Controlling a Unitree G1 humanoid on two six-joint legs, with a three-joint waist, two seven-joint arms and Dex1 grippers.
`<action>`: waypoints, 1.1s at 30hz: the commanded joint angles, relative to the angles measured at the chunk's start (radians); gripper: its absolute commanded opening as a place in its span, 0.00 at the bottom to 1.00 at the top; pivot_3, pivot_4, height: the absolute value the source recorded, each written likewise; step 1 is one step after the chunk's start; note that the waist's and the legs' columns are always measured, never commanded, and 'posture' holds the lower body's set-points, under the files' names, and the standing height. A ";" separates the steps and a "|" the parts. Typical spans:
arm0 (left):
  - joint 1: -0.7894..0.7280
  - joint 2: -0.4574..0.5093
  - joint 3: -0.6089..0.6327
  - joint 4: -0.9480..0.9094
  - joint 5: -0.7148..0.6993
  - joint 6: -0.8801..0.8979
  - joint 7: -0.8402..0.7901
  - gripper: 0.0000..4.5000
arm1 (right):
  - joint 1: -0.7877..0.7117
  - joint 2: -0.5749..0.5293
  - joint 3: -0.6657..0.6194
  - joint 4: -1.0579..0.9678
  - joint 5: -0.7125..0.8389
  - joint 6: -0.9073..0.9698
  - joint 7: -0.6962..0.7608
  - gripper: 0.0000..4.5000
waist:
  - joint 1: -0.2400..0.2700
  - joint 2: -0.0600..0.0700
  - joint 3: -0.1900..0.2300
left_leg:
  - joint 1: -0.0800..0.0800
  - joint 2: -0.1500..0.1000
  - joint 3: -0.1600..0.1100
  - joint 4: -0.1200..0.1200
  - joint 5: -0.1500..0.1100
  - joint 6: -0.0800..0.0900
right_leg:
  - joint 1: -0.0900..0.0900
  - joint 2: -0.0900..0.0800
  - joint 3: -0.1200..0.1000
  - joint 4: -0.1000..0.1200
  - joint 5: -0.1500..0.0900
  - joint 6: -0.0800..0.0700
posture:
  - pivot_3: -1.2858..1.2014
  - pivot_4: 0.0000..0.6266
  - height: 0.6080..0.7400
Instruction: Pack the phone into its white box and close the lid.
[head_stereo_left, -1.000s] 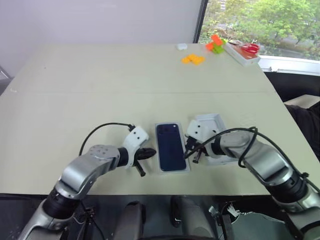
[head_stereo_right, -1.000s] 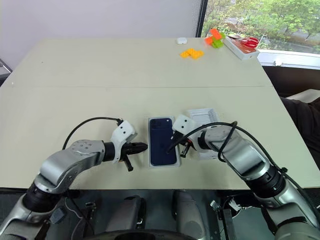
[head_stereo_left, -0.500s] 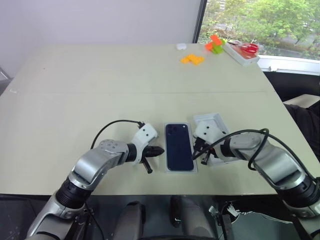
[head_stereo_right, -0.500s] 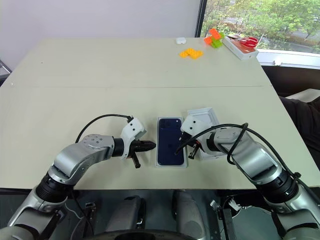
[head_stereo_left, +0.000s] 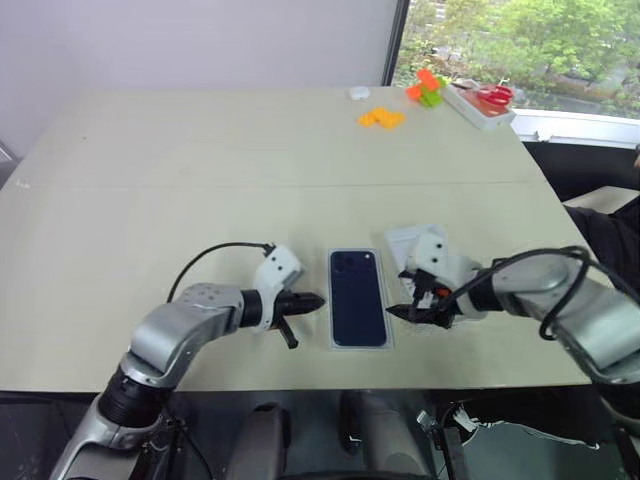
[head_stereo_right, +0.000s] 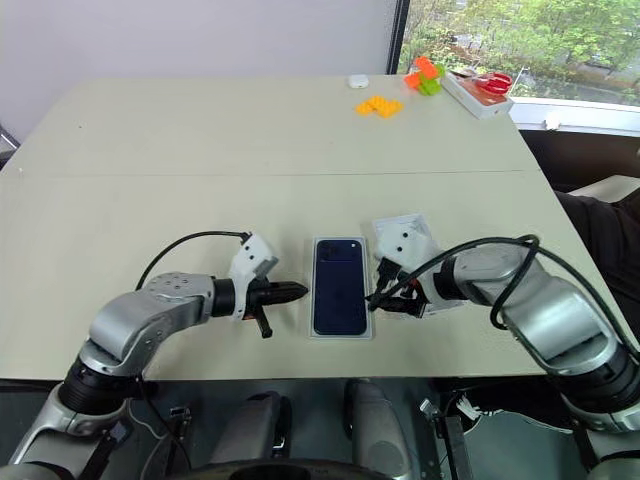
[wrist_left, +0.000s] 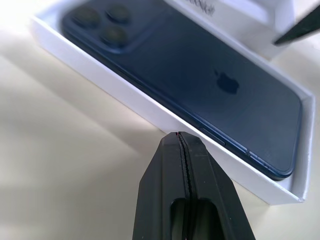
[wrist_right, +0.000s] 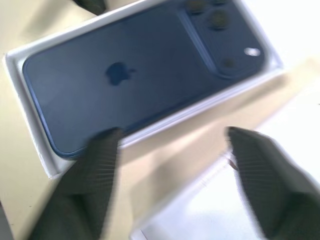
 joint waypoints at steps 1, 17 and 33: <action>0.046 0.034 0.078 -0.059 -0.024 -0.125 -0.069 0.00 | -0.048 0.055 -0.092 -0.017 0.065 0.190 -0.048 0.88 | 0.000 0.000 0.000 | 0.000 0.000 0.000 0.000 0.000 0.000 | 0.000 0.000 0.000 0.000 0.000 0.000 | 0.52 0.24 0.89; 0.165 0.204 0.033 -0.133 -0.006 -0.411 -0.369 0.00 | -0.061 0.206 -0.099 0.118 0.184 0.353 -0.411 0.88 | 0.001 0.001 0.000 | -0.001 0.000 0.001 0.000 -0.001 0.001 | -0.001 0.000 0.000 0.000 -0.001 -0.002 | 0.52 0.24 0.89; 0.186 0.188 0.063 -0.100 -0.007 -0.446 -0.338 0.00 | -0.111 0.181 -0.145 0.132 0.247 0.312 -0.575 0.01 | -0.002 0.001 0.000 | -0.001 0.001 0.001 0.000 -0.001 0.001 | -0.001 0.001 0.000 0.000 -0.001 -0.001 | 0.52 0.24 0.89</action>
